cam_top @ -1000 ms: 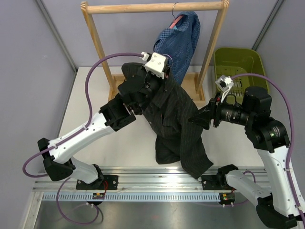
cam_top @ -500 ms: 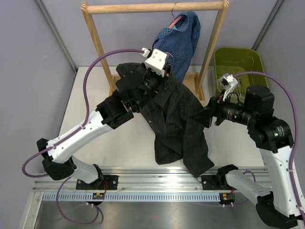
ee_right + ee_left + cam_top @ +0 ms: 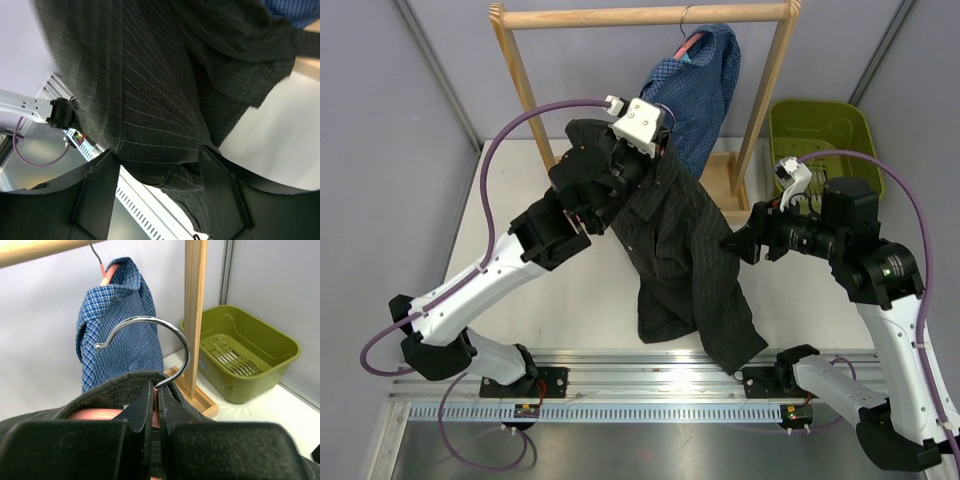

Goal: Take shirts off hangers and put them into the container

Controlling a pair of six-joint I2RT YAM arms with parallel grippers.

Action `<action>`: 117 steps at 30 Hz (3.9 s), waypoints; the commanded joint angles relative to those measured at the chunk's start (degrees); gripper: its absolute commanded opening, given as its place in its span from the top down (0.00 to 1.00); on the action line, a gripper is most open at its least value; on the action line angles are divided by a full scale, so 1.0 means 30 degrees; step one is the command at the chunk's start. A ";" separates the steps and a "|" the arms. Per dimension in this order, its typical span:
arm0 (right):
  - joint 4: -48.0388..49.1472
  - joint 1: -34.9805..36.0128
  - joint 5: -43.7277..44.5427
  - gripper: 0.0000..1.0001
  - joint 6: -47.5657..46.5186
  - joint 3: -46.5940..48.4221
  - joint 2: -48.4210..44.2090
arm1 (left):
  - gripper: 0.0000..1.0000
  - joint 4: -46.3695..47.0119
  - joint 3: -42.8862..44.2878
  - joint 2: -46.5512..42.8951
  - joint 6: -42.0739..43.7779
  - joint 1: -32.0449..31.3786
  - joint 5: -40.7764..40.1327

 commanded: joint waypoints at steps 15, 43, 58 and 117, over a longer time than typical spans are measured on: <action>0.2264 0.0101 -0.2796 1.00 0.1168 -0.2715 -0.0884 | 1.00 0.1054 0.5133 0.2054 0.0257 0.1256 0.1654; -0.0489 0.0101 0.0043 1.00 0.0611 -0.1749 -0.1762 | 1.00 0.2664 0.3640 -0.1048 0.4888 0.6294 -0.1776; -0.0084 0.0130 0.3212 0.61 0.2338 -0.0955 -0.2731 | 1.00 0.3310 0.2762 -0.2162 0.4627 0.6910 -0.1572; 0.8825 0.1331 -0.5023 0.42 0.4039 -0.4209 0.0083 | 1.00 -0.0323 1.0055 0.5220 -0.0884 0.3922 0.2531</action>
